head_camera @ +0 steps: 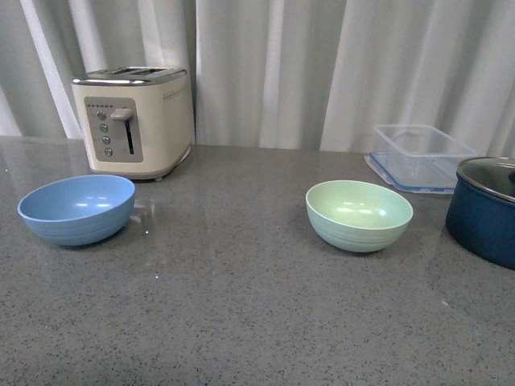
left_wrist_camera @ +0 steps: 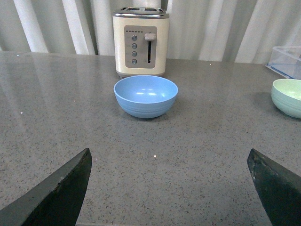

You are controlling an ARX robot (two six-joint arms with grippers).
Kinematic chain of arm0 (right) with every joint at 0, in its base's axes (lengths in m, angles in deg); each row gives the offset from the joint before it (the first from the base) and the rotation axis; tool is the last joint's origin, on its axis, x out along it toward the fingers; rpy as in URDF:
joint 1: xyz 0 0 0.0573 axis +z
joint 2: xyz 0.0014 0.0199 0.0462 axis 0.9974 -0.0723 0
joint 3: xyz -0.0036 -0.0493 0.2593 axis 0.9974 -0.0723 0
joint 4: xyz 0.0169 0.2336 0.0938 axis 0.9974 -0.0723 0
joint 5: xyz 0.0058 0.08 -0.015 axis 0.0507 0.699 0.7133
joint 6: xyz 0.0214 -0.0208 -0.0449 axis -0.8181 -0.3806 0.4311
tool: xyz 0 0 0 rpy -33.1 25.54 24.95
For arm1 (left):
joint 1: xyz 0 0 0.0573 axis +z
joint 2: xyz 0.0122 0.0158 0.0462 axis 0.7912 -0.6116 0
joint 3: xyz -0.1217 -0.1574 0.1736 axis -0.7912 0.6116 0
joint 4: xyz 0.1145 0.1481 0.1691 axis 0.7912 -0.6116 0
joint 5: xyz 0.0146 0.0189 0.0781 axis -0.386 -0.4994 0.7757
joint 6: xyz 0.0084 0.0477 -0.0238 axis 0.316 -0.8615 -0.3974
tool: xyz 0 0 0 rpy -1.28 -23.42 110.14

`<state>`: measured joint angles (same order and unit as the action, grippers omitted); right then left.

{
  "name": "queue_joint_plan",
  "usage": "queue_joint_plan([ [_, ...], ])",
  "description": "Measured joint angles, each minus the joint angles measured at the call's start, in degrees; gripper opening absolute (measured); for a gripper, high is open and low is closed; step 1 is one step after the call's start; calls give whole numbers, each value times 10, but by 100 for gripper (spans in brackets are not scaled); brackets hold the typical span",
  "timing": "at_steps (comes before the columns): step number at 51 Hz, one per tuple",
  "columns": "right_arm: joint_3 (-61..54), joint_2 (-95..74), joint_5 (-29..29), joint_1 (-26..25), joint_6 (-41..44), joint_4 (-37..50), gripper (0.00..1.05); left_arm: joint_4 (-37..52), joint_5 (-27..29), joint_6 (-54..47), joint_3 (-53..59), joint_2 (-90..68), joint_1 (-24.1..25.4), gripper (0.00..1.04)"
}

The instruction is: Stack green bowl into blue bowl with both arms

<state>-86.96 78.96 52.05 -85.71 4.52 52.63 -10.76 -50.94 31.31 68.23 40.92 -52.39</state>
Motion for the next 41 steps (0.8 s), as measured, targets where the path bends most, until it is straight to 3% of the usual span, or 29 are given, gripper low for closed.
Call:
queue_joint_plan([
  [24, 0, 0, 0, 0, 0, 0, 95, 0, 0, 0, 0, 0, 0, 98],
  [26, 0, 0, 0, 0, 0, 0, 95, -7, 50, -6, -1, -10, -15, 98],
  [28, 0, 0, 0, 0, 0, 0, 95, -6, 162, -14, -9, -48, -32, 98],
  [30, 0, 0, -1, 0, 0, 0, 95, 0, 209, -17, -21, -89, -30, 98],
  [35, 0, 0, 0, 0, 0, 0, 95, 15, 189, -13, -69, -175, 10, 98],
  [41, 0, 0, 0, 0, 0, 0, 95, 32, 116, 12, -172, -282, 57, 98],
])
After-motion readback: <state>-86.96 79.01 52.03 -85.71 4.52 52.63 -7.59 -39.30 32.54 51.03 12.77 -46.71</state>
